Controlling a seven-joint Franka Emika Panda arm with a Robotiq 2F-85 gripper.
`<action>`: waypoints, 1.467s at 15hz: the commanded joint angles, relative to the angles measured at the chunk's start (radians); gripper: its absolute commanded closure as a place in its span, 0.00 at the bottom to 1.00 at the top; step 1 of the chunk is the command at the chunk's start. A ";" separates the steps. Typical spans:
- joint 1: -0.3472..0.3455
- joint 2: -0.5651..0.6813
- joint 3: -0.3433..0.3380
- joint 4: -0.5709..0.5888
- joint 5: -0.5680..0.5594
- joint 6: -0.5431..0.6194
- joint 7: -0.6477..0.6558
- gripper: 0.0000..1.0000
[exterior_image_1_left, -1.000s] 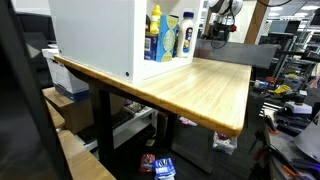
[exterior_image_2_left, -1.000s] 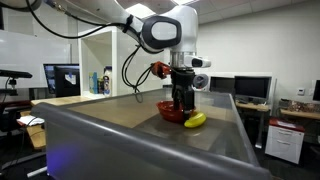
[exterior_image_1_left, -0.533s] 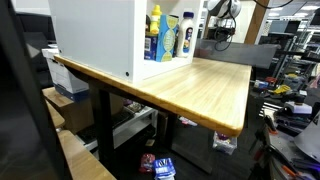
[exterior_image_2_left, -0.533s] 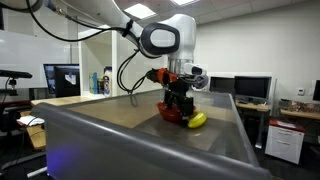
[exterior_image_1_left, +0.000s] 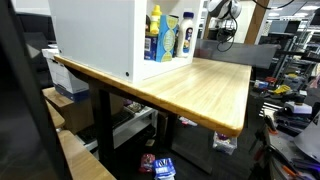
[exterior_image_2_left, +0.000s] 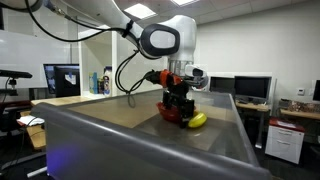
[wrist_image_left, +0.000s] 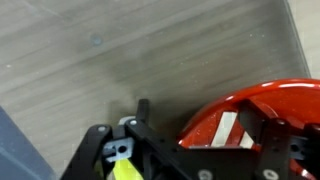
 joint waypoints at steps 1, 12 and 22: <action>-0.003 -0.014 0.011 0.000 -0.016 -0.008 0.027 0.36; -0.001 -0.037 0.011 0.062 0.058 -0.173 0.248 0.94; -0.005 -0.071 0.000 0.072 0.168 -0.271 0.352 0.99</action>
